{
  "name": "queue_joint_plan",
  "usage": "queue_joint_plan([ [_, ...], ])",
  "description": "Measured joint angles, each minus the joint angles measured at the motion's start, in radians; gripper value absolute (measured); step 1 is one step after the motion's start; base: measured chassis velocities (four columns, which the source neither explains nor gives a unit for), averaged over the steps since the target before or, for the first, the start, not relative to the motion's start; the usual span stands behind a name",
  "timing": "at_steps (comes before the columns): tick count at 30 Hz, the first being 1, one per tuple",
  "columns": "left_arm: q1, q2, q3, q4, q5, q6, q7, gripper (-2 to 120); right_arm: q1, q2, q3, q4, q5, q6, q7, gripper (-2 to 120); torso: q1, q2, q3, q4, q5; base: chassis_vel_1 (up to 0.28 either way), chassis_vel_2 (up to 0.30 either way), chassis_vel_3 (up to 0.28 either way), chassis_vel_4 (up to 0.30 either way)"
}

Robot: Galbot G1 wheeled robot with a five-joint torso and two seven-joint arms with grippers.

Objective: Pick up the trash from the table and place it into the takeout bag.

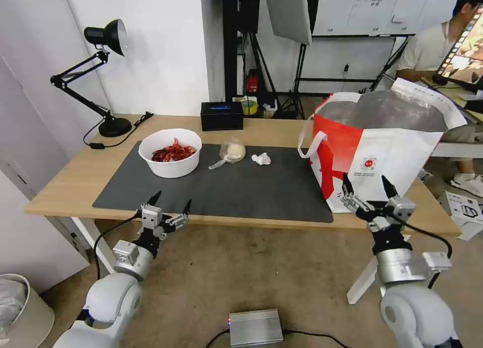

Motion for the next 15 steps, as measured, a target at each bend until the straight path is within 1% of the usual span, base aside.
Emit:
queue_joint_plan([
  [2,0.012,-0.013,-0.006,-0.001,-0.001,-0.009,0.001,100,-0.016,0.022,-0.012,-0.037,-0.026,0.029,-0.015,99,0.000,0.000,0.000,0.0001,0.0000,0.000,0.000,0.000,0.000],
  [3,0.012,-0.013,-0.006,-0.001,-0.001,-0.009,0.001,100,-0.016,0.022,-0.012,-0.037,-0.026,0.029,-0.015,99,0.000,0.000,0.000,0.0001,0.0000,0.000,0.000,0.000,0.000],
  [5,0.035,-0.034,-0.012,-0.009,0.006,-0.011,0.003,100,-0.036,0.058,-0.037,-0.095,-0.061,0.068,-0.036,98,0.000,0.000,0.000,0.0000,0.0001,0.000,0.000,0.000,0.000],
  [7,0.042,-0.039,-0.015,-0.011,0.011,-0.011,0.003,100,-0.038,0.064,-0.046,-0.107,-0.068,0.072,-0.040,98,0.000,0.000,0.000,0.0000,0.0000,0.000,0.000,0.000,0.000],
  [10,0.053,-0.045,-0.018,-0.017,0.015,-0.011,0.003,100,-0.039,0.070,-0.064,-0.117,-0.075,0.069,-0.043,98,0.000,0.000,0.000,0.0000,0.0002,0.000,0.000,0.000,0.000],
  [13,0.072,-0.056,-0.020,-0.031,0.020,-0.010,0.003,100,-0.040,0.074,-0.096,-0.099,-0.074,0.025,-0.040,98,0.000,0.000,0.000,0.0000,0.0000,0.000,0.000,0.000,0.000],
  [15,0.078,-0.061,-0.022,-0.036,0.023,-0.009,0.003,100,-0.040,0.075,-0.104,-0.095,-0.081,0.016,-0.038,98,0.000,0.000,0.000,0.0000,0.0000,0.000,0.000,0.000,0.000],
])
